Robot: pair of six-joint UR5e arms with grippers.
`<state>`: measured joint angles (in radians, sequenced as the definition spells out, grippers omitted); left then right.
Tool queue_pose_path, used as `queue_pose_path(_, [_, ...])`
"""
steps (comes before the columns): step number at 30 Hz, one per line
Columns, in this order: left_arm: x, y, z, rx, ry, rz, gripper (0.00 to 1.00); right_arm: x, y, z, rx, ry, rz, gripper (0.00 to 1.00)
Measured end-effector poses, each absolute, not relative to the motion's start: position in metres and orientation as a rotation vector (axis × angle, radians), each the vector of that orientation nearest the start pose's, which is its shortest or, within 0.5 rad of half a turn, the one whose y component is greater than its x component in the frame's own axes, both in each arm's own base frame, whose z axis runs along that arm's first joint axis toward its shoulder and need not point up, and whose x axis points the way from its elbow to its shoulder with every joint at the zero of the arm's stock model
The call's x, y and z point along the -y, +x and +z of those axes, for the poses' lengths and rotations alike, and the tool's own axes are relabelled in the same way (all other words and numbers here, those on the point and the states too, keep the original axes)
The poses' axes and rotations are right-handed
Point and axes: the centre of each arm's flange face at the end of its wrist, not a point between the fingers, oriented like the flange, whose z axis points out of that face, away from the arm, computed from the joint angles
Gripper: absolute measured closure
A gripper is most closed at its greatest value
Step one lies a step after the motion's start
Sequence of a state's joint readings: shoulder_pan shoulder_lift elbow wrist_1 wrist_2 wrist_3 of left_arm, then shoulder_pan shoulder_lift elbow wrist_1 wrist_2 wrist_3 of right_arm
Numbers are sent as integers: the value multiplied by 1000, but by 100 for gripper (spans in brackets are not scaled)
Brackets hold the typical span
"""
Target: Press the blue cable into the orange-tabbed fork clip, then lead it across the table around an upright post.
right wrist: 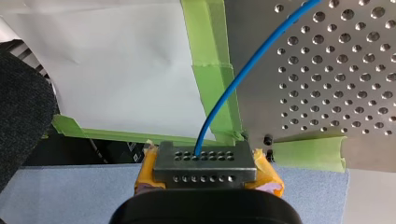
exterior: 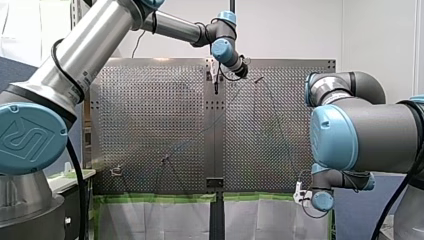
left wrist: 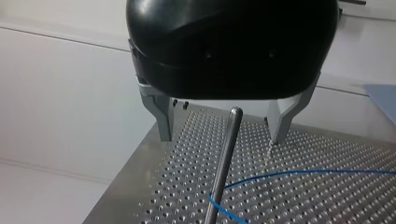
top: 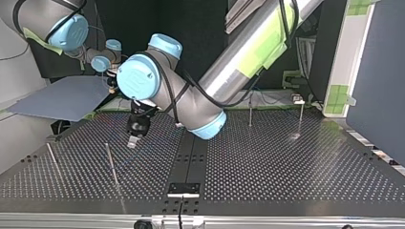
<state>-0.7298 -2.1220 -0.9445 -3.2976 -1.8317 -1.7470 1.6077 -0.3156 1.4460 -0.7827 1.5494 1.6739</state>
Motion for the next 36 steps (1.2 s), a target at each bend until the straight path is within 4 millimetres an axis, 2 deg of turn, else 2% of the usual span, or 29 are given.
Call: queue_pose_path(36, [543, 453, 447, -1646, 255, -402, 0, 625, 160, -188, 1521, 1450, 1128, 100])
